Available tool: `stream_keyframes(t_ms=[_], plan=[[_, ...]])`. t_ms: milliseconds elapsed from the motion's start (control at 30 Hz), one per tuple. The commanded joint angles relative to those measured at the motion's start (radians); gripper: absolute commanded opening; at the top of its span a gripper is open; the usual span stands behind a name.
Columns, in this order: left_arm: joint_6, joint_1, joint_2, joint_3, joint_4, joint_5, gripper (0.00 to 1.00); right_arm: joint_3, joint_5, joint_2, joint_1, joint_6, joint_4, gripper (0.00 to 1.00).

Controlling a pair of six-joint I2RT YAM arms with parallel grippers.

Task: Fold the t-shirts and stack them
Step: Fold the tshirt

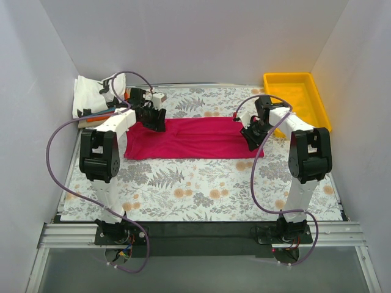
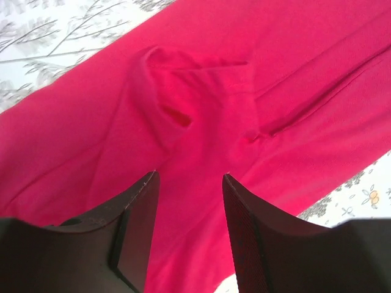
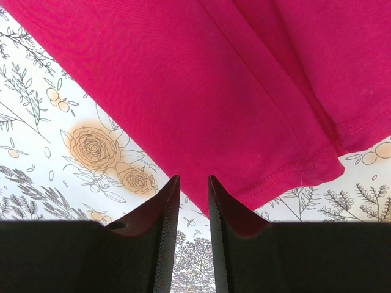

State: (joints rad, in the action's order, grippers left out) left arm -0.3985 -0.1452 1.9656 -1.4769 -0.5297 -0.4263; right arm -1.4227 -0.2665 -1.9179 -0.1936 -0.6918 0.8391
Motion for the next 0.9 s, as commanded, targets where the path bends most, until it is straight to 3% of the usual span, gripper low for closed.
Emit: stream_keyframes(t_ms=[0,467,667,733,867], plan=[[-0.048,-0.033,0.002,-0.025,0.072,0.029,0.43,0.002,-0.028,-0.006,-0.01,0.012,0.006,0.27],[-0.026,-0.085,0.11,-0.108,0.099,0.216,0.32,0.004,-0.019,-0.007,-0.01,0.008,0.003,0.27],[-0.017,-0.085,0.102,-0.12,0.096,0.244,0.15,0.001,-0.014,-0.009,-0.01,0.005,0.005,0.27],[-0.011,-0.085,0.09,-0.122,0.091,0.242,0.02,0.002,-0.01,-0.007,-0.01,0.003,0.005,0.26],[0.027,-0.083,0.029,-0.097,0.091,0.215,0.0,0.004,-0.004,-0.003,-0.01,-0.002,0.005,0.26]])
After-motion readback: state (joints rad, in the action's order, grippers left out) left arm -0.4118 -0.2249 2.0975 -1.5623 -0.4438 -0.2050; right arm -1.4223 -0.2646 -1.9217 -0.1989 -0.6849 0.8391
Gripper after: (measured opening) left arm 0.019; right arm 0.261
